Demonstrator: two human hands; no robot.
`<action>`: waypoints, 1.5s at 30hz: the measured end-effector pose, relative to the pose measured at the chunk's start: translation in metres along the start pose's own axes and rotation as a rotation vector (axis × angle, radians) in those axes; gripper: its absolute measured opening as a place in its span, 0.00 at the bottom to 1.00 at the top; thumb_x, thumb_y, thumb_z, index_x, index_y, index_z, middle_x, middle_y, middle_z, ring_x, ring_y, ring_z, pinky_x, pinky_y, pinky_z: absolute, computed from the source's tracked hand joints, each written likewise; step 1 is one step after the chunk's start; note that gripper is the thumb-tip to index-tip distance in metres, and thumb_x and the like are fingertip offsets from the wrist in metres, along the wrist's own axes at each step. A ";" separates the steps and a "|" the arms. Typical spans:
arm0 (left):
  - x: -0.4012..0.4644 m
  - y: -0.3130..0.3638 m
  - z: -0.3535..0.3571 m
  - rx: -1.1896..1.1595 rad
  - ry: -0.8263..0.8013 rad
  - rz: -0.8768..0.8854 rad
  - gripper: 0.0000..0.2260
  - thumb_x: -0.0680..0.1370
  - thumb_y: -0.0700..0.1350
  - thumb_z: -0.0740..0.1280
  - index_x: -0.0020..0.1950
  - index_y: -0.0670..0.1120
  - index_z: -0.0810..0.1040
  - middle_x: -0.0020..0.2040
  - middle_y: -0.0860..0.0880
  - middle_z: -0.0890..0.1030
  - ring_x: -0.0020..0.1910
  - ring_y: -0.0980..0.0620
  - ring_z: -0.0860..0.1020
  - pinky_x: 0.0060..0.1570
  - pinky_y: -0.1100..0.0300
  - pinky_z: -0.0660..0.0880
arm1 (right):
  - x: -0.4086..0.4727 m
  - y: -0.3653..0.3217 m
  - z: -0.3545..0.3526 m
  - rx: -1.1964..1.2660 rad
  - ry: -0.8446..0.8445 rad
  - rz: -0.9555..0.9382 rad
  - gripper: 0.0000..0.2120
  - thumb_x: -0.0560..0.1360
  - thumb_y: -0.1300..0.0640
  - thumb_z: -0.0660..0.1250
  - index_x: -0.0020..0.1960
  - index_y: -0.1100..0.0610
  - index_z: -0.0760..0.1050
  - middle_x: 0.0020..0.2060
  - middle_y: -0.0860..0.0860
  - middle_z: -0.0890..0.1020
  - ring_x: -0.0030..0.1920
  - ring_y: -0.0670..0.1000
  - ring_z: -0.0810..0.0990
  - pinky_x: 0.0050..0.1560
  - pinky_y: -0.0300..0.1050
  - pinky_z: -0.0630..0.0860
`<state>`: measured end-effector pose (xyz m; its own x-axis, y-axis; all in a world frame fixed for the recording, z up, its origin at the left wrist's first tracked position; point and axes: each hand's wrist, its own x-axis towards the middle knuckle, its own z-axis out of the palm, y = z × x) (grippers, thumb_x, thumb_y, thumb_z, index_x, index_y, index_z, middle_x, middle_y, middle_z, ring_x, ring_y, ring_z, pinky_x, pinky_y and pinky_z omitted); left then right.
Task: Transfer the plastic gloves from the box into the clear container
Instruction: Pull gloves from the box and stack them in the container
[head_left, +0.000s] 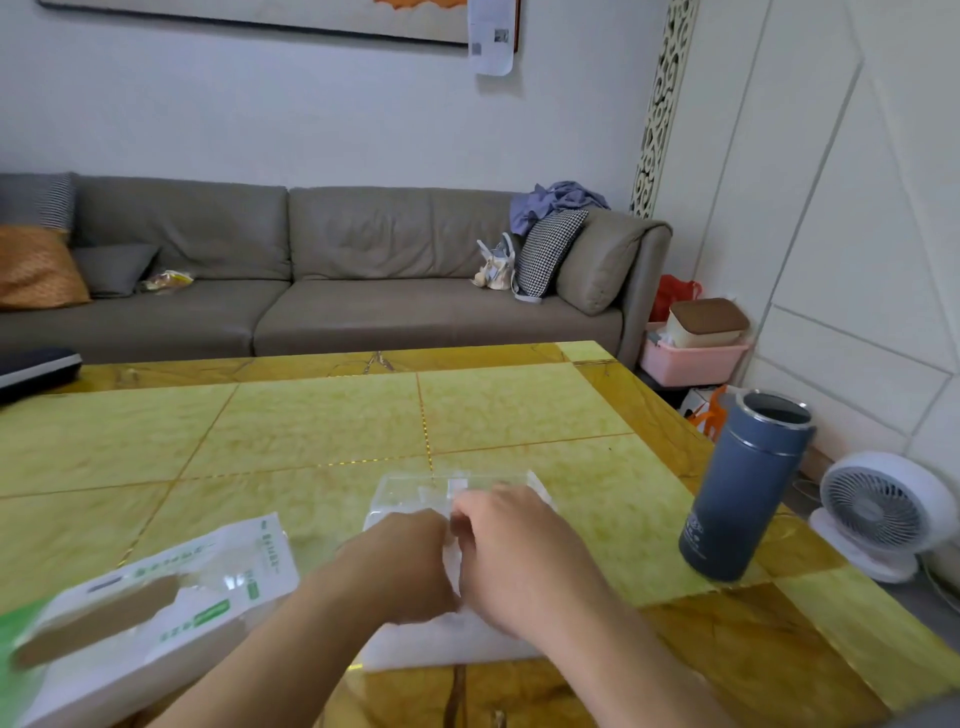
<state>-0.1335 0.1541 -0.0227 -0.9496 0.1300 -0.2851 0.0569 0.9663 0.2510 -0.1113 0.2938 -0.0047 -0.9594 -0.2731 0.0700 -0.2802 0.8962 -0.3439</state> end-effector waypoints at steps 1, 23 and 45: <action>0.000 -0.001 0.000 -0.009 0.000 0.005 0.27 0.72 0.56 0.73 0.70 0.56 0.73 0.57 0.55 0.82 0.52 0.54 0.83 0.51 0.58 0.80 | 0.003 0.003 0.006 -0.021 -0.065 0.027 0.10 0.82 0.54 0.63 0.61 0.53 0.78 0.59 0.50 0.79 0.58 0.56 0.79 0.57 0.52 0.79; 0.016 0.012 -0.001 0.148 -0.158 -0.132 0.11 0.78 0.44 0.69 0.58 0.46 0.72 0.39 0.52 0.72 0.37 0.53 0.74 0.38 0.61 0.71 | 0.045 0.011 0.013 -0.189 -0.570 0.263 0.32 0.75 0.46 0.76 0.77 0.42 0.70 0.71 0.55 0.71 0.58 0.56 0.74 0.54 0.50 0.75; -0.003 0.006 -0.004 -0.082 -0.123 -0.104 0.05 0.81 0.38 0.61 0.57 0.42 0.71 0.40 0.51 0.69 0.35 0.54 0.69 0.31 0.64 0.65 | 0.039 0.007 0.014 -0.257 -0.544 0.350 0.11 0.79 0.50 0.69 0.56 0.56 0.78 0.48 0.52 0.81 0.50 0.55 0.82 0.47 0.47 0.76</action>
<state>-0.1316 0.1588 -0.0165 -0.9042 0.0615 -0.4227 -0.0694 0.9553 0.2874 -0.1506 0.2849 -0.0172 -0.8617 -0.0291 -0.5066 -0.0201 0.9995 -0.0233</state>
